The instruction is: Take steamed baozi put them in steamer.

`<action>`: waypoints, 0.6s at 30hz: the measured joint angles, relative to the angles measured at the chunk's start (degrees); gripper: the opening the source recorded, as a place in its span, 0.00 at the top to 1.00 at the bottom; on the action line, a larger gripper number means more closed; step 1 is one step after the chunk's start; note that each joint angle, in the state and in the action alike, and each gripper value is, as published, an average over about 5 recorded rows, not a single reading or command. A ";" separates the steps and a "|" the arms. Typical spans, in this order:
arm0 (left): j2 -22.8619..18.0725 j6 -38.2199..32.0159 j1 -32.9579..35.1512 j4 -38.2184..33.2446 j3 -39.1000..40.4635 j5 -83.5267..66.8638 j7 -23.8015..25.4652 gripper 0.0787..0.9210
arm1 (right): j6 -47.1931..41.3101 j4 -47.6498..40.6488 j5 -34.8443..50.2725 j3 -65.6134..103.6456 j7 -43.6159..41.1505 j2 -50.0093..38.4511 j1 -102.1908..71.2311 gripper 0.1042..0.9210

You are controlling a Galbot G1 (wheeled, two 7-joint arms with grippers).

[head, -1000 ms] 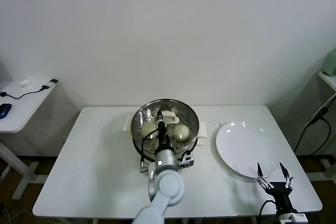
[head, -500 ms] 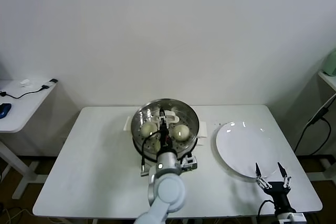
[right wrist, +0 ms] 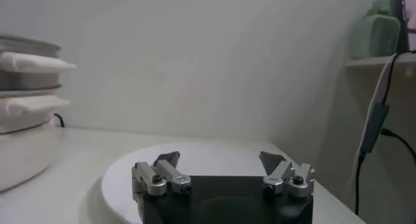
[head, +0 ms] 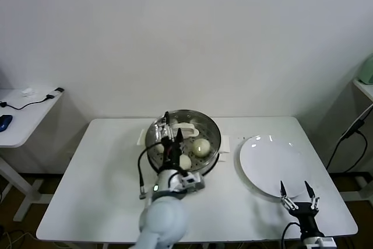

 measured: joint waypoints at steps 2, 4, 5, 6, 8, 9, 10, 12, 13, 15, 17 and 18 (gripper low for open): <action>1.36 -2.57 1.18 -1.68 -2.56 -7.35 -2.68 0.12 | 0.75 0.21 0.47 -0.17 0.00 -0.13 -0.07 0.12; 2.58 -5.42 2.55 -3.09 -5.93 -15.05 -4.81 0.12 | 1.31 0.51 0.93 -0.37 0.12 -0.29 -0.13 0.12; 3.21 -6.95 3.31 -3.64 -7.89 -18.90 -5.62 0.12 | 1.57 0.65 1.14 -0.46 0.23 -0.35 -0.12 0.12; 3.87 -8.51 4.09 -4.07 -10.02 -22.75 -6.29 0.12 | 1.82 0.78 1.30 -0.52 0.35 -0.38 -0.09 0.12; 5.34 -11.70 5.75 -4.60 -14.59 -30.46 -7.16 0.12 | 2.28 0.96 1.45 -0.57 0.58 -0.29 0.06 0.12; 6.16 -13.30 6.58 -4.64 -16.93 -34.31 -7.38 0.12 | 2.50 1.00 1.47 -0.56 0.70 -0.21 0.16 0.12; 7.02 -14.89 7.39 -4.53 -19.16 -38.07 -7.50 0.12 | 2.70 1.03 1.48 -0.56 0.83 -0.13 0.25 0.12; 8.93 -18.17 8.99 -3.75 -23.26 -45.78 -7.45 0.12 | 3.01 1.04 1.52 -0.60 1.12 -0.04 0.45 0.12; 9.86 -19.77 9.70 -3.09 -24.98 -49.54 -7.35 0.12 | 3.13 1.02 1.56 -0.65 1.27 -0.02 0.55 0.12; 11.58 -23.08 10.97 -1.30 -27.86 -57.06 -6.94 0.12 | 3.26 0.98 1.68 -0.79 1.58 0.03 0.75 0.12; 12.94 -26.44 11.92 0.97 -29.97 -63.95 -6.36 0.12 | 3.24 0.93 1.77 -0.94 1.82 0.11 0.93 0.12; 13.48 -28.11 12.30 2.25 -30.77 -67.03 -6.02 0.12 | 3.19 0.91 1.81 -1.03 1.91 0.15 1.02 0.12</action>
